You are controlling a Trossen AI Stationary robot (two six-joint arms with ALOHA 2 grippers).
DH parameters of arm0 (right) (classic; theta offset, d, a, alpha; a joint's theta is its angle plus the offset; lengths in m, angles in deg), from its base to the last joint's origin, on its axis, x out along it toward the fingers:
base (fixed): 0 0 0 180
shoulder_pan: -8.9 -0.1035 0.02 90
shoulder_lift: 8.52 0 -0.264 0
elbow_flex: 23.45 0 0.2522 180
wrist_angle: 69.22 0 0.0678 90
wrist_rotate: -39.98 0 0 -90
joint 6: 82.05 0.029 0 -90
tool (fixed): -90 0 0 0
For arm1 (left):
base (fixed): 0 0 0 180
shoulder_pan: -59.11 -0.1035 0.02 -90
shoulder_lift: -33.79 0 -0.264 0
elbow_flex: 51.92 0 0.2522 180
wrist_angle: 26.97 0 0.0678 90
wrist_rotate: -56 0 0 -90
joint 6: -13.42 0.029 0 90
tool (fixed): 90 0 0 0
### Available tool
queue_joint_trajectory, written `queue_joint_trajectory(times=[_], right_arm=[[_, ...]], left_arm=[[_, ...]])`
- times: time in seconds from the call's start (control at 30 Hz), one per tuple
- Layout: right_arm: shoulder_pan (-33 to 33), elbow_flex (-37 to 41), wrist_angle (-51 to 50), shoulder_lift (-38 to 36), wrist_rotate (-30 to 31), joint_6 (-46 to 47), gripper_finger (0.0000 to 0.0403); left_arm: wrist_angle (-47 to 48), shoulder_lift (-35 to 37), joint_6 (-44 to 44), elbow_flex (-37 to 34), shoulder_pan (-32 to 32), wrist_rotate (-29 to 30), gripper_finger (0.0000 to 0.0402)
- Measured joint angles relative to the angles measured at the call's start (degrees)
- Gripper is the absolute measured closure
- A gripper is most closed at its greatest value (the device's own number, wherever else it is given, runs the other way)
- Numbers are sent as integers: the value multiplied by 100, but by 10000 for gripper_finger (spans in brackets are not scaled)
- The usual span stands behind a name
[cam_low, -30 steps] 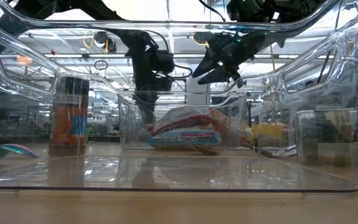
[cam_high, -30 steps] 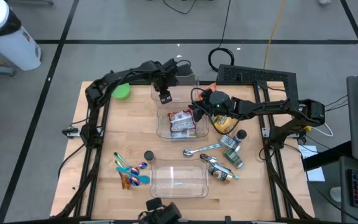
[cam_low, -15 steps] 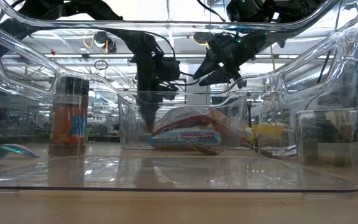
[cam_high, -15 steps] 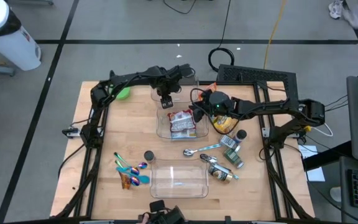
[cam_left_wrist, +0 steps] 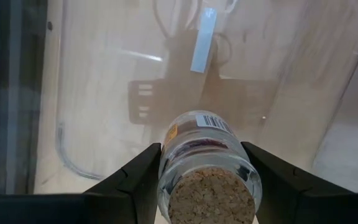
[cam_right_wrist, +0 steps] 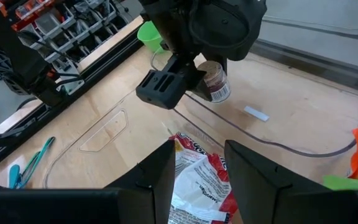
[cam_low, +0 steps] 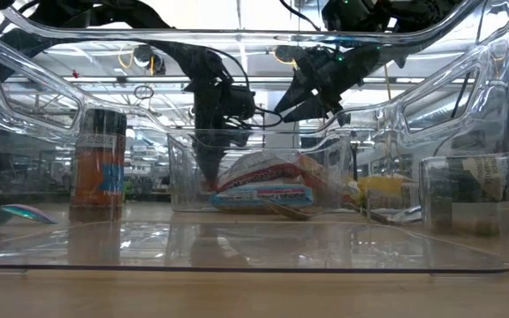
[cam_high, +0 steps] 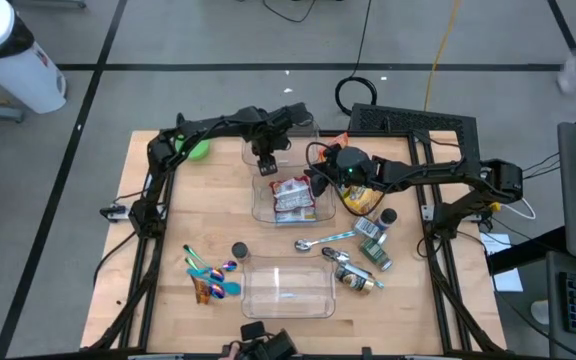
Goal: Pick & Place Food Item
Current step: Put the brown seasoning bottle into the top transparent bin, then put the middle purple spoon into the bottom transparent bin
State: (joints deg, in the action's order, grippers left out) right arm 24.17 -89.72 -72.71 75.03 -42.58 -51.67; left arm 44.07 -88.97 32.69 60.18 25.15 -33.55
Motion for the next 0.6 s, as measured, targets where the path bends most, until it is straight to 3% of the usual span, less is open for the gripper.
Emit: queue_joint_trajectory(times=[0.23,0.6], right_arm=[[0,0,-37,0,0,-1,273],[0,0,-35,0,0,-3,273]], left_arm=[[-16,0,45,0,-11,2,161],[85,-6,13,99,-9,92,150]])
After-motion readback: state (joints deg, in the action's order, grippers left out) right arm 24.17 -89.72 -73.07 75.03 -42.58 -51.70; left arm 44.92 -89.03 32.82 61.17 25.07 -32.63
